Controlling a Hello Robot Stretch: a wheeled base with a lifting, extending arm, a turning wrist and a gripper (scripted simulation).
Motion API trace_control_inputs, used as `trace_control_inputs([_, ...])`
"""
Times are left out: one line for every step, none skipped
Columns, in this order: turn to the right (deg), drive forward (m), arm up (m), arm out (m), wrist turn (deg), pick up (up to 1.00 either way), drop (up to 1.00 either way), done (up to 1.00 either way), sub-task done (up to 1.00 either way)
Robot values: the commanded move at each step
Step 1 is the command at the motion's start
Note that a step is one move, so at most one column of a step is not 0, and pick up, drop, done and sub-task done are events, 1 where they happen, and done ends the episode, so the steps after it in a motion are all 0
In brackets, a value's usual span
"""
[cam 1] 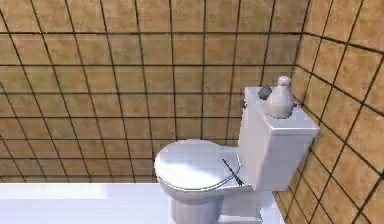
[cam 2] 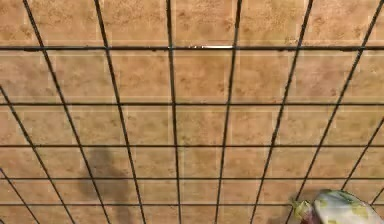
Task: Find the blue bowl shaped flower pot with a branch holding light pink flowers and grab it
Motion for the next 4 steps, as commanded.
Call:
trace_control_inputs([-45.0,0.0,0.0,0.0,0.0,0.0,0.0,0.0,0.0])
trace_control_inputs([-45.0,0.0,0.0,0.0,0.0,0.0,0.0,0.0,0.0])
trace_control_inputs([-24.0,0.0,0.0,0.0,0.0,0.0,0.0,0.0,0.0])
trace_control_inputs([0.0,0.3,0.0,0.0,0.0,0.0,0.0,0.0,0.0])
